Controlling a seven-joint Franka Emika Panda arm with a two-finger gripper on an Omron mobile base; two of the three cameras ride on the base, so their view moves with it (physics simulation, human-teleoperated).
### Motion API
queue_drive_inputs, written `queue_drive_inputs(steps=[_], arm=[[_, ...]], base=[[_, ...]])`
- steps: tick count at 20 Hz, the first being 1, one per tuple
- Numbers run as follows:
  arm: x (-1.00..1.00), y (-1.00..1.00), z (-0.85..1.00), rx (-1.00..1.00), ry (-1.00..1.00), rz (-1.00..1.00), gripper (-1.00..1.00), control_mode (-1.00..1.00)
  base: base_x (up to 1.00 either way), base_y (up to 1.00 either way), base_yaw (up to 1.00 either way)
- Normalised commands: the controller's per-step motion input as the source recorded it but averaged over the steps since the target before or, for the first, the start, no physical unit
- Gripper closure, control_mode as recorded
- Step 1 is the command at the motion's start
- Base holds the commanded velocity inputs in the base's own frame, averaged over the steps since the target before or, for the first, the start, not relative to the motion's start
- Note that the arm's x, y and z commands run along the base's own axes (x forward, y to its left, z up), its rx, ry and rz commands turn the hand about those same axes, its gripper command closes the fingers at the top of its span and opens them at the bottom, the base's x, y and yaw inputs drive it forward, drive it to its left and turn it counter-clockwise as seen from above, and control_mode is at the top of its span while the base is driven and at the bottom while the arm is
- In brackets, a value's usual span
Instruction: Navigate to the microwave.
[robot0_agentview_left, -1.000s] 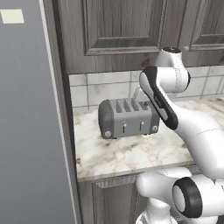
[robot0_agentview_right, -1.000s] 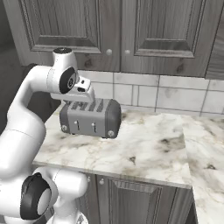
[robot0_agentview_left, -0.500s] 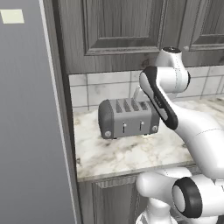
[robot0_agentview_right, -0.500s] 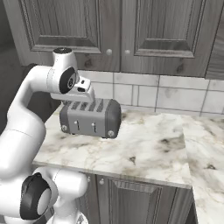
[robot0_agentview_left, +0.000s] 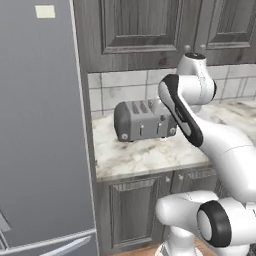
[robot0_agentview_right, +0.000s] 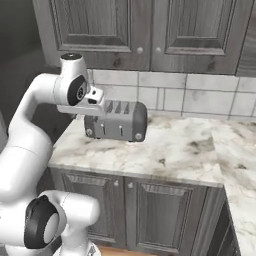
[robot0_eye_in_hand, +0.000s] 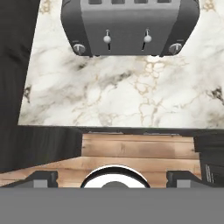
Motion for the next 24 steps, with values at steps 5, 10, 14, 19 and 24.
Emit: queue_drive_inputs(steps=[5, 10, 14, 19, 24], arm=[[0.00, 0.00, 0.00, 0.00, 0.00, 0.00, -1.00, 1.00], [0.00, 0.00, 0.00, 0.00, 0.00, 0.00, -1.00, 1.00], [0.00, 0.00, 0.00, 0.00, 0.00, 0.00, -1.00, 1.00], [0.00, 0.00, 0.00, 0.00, 0.00, 0.00, -1.00, 1.00], [0.00, 0.00, 0.00, 0.00, 0.00, 0.00, -1.00, 1.00]], base=[[-0.51, 0.24, -0.34], [-0.26, 0.14, -0.53], [-0.11, 0.18, -0.63], [0.00, 0.20, -0.74], [0.00, 0.09, -0.83]])
